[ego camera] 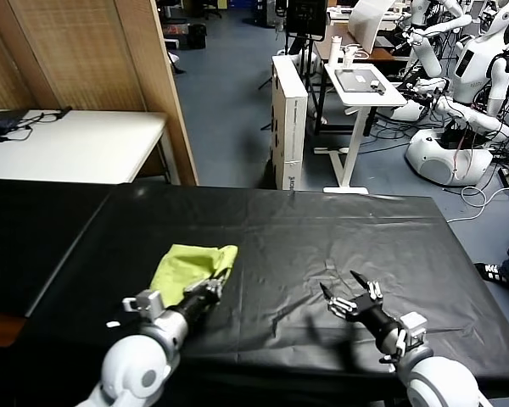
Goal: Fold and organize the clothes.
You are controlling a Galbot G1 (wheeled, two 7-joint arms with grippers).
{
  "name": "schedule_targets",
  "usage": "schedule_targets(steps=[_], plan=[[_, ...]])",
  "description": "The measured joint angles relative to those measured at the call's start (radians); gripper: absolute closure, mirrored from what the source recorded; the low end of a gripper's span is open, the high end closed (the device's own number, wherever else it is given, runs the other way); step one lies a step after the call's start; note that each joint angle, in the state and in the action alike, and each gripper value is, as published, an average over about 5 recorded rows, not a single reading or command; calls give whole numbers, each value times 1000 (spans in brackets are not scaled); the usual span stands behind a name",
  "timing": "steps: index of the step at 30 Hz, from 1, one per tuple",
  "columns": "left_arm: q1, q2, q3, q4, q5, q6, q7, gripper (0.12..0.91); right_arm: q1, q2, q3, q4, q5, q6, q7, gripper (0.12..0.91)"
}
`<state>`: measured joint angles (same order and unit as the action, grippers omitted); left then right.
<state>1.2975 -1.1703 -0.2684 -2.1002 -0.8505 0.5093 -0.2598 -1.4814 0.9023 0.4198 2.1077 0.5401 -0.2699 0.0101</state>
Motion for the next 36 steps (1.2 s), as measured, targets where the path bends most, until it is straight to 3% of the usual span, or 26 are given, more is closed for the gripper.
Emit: schedule_targets(steps=[6, 8, 16, 19, 26, 33, 36], plan=[[-17, -27, 31, 14, 17, 2, 7, 826, 29, 9, -45, -13, 20, -19, 2, 118], [-17, -30, 34, 9, 31, 2, 16, 767, 42, 8, -59, -17, 43, -30, 5, 118], [18, -7, 22, -54, 71, -9, 56, 271, 121, 7, -138, -44, 170, -96, 22, 118], [28, 15, 2, -83, 76, -22, 67, 154, 168, 22, -185, -58, 231, -128, 53, 118], [33, 72, -62, -90, 94, -58, 65, 124, 305, 95, -327, -112, 345, -168, 105, 118], [58, 87, -87, -78, 127, -65, 61, 123, 422, 173, -439, -194, 383, -184, 136, 121], [62, 89, -93, -76, 134, -67, 61, 123, 444, 187, -457, -220, 387, -188, 140, 187]])
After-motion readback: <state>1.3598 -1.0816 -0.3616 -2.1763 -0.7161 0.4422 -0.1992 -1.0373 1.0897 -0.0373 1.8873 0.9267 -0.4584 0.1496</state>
